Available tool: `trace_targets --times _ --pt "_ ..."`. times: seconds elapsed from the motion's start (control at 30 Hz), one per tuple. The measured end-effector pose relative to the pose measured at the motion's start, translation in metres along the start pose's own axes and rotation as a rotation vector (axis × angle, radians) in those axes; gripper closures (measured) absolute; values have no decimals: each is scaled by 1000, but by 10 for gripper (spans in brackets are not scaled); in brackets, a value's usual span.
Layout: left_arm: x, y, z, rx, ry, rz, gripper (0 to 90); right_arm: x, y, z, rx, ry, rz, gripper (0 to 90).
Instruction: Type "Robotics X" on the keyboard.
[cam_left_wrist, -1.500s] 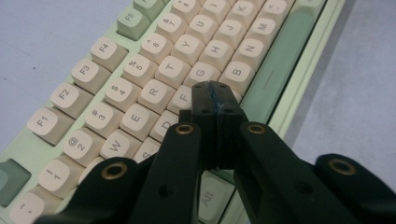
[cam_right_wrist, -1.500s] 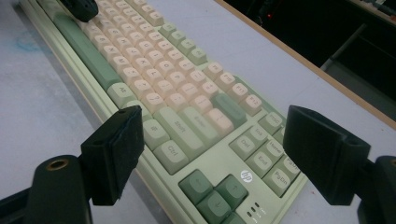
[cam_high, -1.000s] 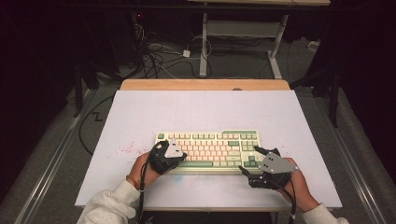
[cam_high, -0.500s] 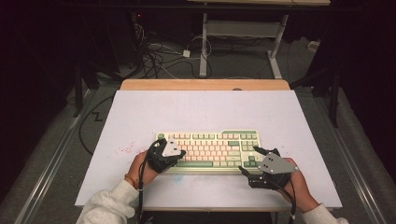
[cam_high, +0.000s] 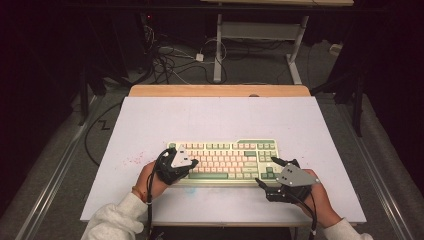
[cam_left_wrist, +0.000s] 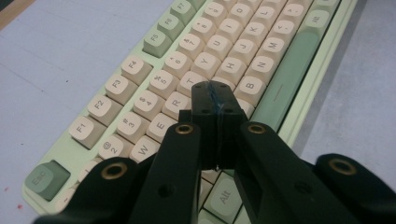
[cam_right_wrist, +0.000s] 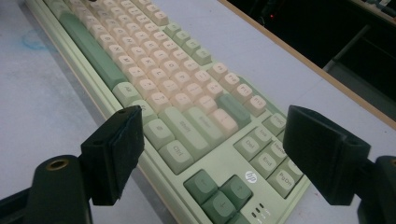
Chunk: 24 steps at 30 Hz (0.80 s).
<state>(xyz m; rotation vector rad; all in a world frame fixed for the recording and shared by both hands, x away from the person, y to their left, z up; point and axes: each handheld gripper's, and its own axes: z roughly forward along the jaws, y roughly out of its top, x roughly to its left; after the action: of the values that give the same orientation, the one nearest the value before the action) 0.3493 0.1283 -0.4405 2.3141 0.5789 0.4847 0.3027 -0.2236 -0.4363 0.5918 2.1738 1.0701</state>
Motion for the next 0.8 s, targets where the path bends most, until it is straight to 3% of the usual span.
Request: trace_targets --times 0.47,0.8 --pt "0 -1 -2 -3 23 10 860 0 -1 1 5 2 -3 213" --pt "9 -5 -7 -6 30 -15 877 0 -1 2 7 3 -5 213"
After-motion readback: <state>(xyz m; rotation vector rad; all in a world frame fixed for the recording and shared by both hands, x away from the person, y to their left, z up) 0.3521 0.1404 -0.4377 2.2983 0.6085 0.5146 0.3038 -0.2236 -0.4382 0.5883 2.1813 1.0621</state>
